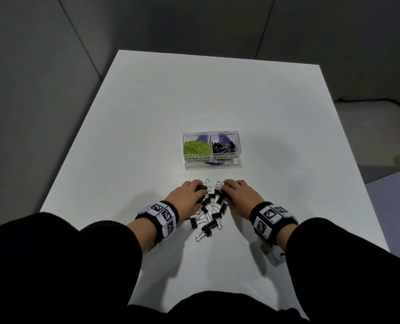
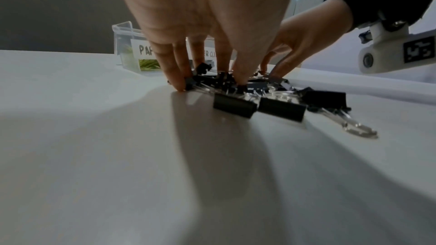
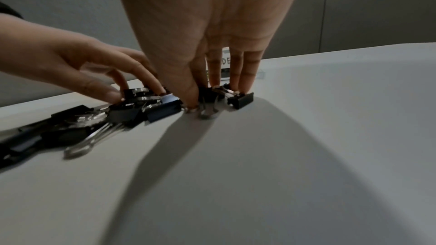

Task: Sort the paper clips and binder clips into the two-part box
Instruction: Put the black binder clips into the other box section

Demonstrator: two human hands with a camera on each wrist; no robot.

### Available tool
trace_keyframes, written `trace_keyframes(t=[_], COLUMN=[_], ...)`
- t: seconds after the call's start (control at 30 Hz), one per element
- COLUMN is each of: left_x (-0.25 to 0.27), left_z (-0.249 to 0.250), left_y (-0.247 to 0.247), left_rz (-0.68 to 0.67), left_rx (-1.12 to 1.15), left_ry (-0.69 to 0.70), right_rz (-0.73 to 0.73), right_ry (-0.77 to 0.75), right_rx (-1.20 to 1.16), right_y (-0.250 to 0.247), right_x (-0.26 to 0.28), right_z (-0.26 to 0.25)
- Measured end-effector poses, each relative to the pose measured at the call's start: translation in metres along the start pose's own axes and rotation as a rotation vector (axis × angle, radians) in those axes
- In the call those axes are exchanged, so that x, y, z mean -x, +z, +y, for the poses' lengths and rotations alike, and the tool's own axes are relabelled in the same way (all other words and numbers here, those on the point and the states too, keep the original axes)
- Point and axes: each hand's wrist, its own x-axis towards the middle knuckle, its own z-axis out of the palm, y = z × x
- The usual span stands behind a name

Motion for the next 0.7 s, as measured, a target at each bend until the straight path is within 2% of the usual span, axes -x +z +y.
trace_keyframes(t=[0.07,0.13,0.23,0.3,0.53,0.7], left_x=[0.005,0.008,0.010,0.009,0.000,-0.005], left_z=[0.000,-0.004,-0.010,-0.008,0.007,0.005], left_y=[-0.002,-0.003,-0.003,-0.002,-0.002,-0.002], left_rz=[0.014,0.005,-0.067,-0.092,-0.039,-0.041], left_rx=[0.013,0.001,-0.002,0.013,0.145,0.295], left_ry=[-0.006,-0.046,-0.109,-0.129,-0.219,-0.319], right_rz=[0.015,-0.015,-0.145,-0.186,0.000,-0.043], right_ry=[0.034,0.185,0.374,0.395,0.457,0.465], right_rx=[-0.001,-0.006,-0.066,-0.119,-0.298,-0.336], right_y=[-0.005,-0.013,-0.019,-0.013,0.001,0.000], right_x=[0.008,0.016,0.023,0.025,0.015,0.009], right_z=[0.001,0.005,0.013,0.011,-0.010,-0.012])
